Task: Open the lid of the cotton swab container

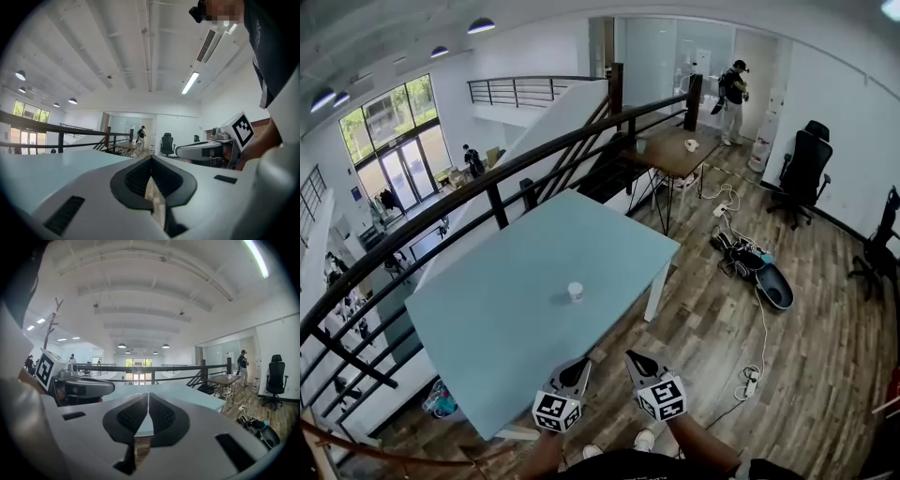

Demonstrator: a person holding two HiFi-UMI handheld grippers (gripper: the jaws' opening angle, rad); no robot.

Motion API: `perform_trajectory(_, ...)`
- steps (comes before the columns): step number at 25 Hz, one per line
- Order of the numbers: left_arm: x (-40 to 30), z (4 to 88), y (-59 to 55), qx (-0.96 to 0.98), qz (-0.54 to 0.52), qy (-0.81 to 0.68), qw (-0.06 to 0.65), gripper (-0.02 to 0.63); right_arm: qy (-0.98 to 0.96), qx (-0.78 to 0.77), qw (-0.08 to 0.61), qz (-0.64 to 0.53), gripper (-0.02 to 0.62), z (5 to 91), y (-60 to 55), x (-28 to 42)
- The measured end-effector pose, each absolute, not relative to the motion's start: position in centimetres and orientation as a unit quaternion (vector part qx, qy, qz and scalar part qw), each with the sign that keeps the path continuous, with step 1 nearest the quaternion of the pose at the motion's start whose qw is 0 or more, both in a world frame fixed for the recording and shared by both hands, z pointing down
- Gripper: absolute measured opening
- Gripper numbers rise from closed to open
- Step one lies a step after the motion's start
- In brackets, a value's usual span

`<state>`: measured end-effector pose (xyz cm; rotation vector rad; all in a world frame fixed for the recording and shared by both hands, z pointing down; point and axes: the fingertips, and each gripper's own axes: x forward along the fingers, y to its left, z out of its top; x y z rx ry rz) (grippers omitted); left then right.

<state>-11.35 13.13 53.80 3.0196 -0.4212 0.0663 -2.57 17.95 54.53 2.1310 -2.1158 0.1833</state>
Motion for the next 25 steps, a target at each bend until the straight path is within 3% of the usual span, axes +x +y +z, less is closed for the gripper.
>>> perform_trajectory(25, -17.0, 54.5, 11.2, 0.99, 0.015, -0.13, 0.046, 0.012, -0.688, 0.72, 0.066, 0.066, 0.021, 54.9, 16.5, -7.3)
